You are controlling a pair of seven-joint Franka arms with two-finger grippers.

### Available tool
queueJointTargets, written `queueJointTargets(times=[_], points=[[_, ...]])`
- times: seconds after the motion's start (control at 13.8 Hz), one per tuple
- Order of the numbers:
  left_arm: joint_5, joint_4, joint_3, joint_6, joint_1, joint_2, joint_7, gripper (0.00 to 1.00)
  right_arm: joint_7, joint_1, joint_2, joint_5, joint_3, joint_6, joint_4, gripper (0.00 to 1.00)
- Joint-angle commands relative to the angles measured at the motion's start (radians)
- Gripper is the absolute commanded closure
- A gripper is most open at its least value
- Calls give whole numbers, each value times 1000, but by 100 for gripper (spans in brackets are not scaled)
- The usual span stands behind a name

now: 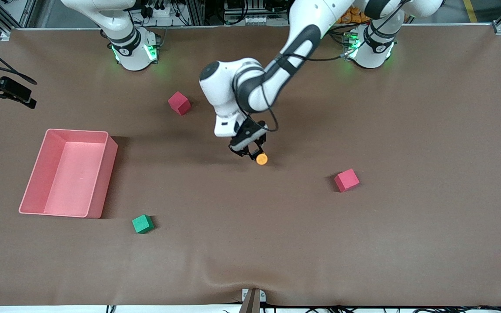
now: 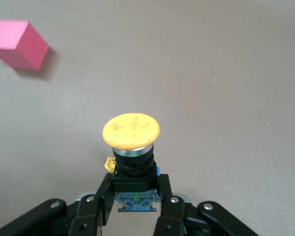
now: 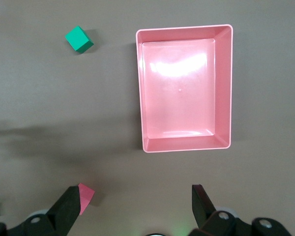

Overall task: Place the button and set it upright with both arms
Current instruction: 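Lift and turn the button upright with the left gripper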

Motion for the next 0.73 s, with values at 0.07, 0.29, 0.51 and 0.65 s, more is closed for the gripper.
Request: queueJointTargets(times=[0.07,0.29,0.51,0.65], points=[[231,1,13,-14,-71,67,-180,100,16,0,-17,14,-2,5,-8,0],[371,-4,13,-15,-124,98,-289,100,16,-2,-17,12,-2,5,-8,0],[456,-5,13,-46,-157,145,-335,100,17,0,-17,12,-2,5,-8,0],[568,1,13,-47,-158,191,-384,100,17,0,-17,12,-2,5,-8,0]])
